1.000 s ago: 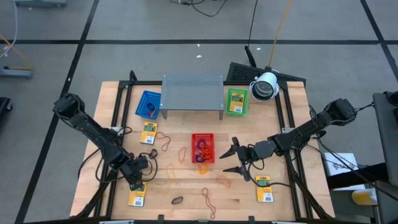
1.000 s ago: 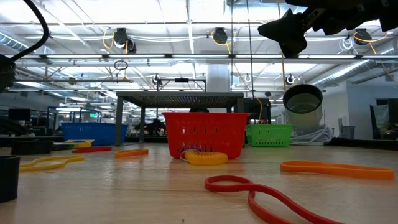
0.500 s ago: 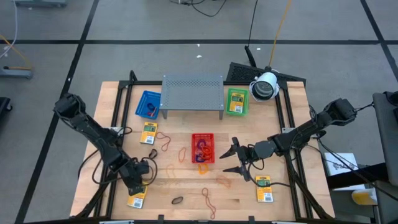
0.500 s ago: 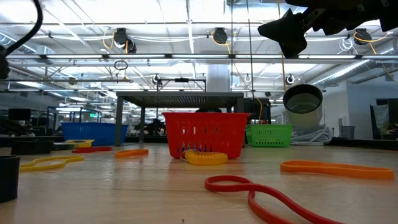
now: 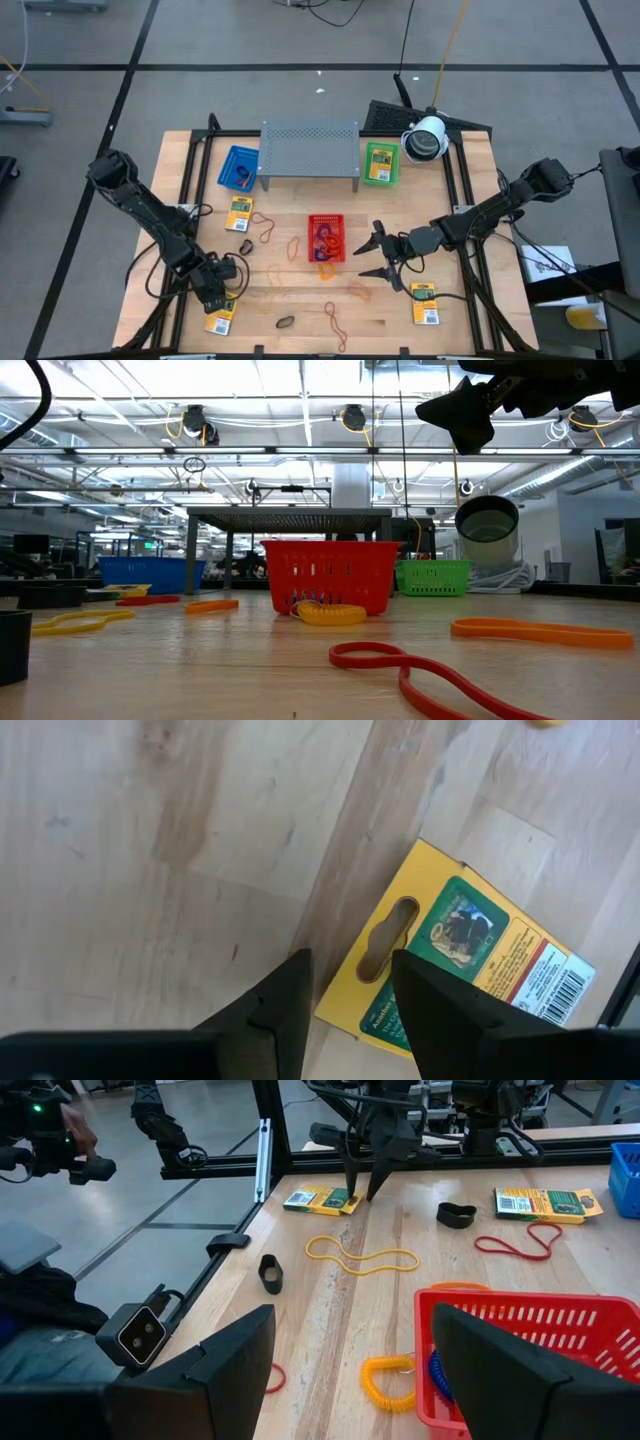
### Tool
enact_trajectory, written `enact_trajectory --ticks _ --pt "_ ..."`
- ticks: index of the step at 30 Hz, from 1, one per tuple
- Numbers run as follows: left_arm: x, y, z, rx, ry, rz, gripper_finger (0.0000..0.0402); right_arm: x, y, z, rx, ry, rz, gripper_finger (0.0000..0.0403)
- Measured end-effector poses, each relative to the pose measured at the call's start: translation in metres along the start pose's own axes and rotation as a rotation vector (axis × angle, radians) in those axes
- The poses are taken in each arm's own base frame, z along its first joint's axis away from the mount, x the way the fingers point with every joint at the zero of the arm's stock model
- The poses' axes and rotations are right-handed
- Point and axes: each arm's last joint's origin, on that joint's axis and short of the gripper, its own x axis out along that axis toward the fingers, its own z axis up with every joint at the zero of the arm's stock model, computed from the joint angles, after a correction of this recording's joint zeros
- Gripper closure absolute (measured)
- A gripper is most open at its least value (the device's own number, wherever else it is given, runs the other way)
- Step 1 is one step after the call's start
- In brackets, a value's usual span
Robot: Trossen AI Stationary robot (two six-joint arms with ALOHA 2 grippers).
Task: Pick & Place Office Desk Supplies
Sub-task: Put the bottom left yellow crayon box into the green basket
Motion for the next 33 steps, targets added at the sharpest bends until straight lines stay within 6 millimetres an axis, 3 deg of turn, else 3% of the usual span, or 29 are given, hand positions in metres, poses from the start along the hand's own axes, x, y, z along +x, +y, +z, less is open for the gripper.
enact_trajectory --ticks 17,33 --pt "-0.0002 0.0004 0.0017 -0.027 -0.057 0.017 0.025 0.0 -0.0001 -0.0003 -0.001 0.004 -0.001 0.0144" --pt "0.0055 0.0007 0.0034 0.197 -0.086 0.067 0.025 -0.0002 -0.0015 -0.0068 -0.007 0.07 -0.019 0.0144"
